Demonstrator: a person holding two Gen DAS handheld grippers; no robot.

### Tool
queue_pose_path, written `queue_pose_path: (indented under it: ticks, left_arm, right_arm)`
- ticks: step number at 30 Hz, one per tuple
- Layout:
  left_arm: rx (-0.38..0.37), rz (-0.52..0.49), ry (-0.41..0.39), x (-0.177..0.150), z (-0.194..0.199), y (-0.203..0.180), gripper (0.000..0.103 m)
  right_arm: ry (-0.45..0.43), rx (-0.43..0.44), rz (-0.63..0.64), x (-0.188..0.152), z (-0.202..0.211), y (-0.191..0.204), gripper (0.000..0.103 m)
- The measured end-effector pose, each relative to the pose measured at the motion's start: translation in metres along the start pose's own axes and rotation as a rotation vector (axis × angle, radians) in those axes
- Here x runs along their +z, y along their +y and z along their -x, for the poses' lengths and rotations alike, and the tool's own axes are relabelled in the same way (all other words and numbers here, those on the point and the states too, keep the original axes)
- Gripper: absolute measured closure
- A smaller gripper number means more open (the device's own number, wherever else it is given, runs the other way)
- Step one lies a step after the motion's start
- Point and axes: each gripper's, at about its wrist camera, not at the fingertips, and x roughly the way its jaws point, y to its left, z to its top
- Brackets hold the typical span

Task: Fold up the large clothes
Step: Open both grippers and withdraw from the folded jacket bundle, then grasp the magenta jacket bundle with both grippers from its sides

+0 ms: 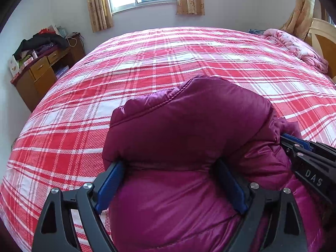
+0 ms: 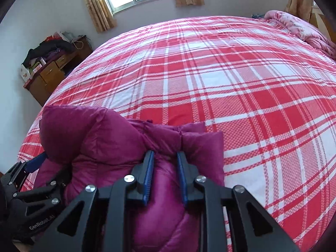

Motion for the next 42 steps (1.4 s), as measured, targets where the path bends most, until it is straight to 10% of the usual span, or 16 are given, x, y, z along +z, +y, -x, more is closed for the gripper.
queue_pose_path:
  ticks: [20,31,33,36,42]
  left_arm:
    - [0.000,0.006,0.000,-0.003,0.000,0.001,0.009]
    - [-0.208,0.130,-0.025,-0.021,0.069,0.059,0.009]
    - [-0.215,0.152,-0.058,-0.029,0.086,0.071,0.009]
    - [-0.275,0.233,-0.056,-0.045,0.091,0.085,0.009]
    - [-0.407,0.333,0.025,-0.059,0.055,0.080,0.010]
  right_arm:
    - [0.015,-0.047,0.063,0.006,-0.005,0.004,0.078]
    - [-0.154,0.095,-0.054,-0.036,0.116,-0.027,0.065]
    - [-0.157,0.129,-0.075,-0.042,0.122,-0.028,0.059]
    - [-0.142,0.207,-0.158,-0.038,0.112,-0.033,0.020]
    - [-0.014,0.229,-0.200,-0.046,0.057,-0.038,0.017]
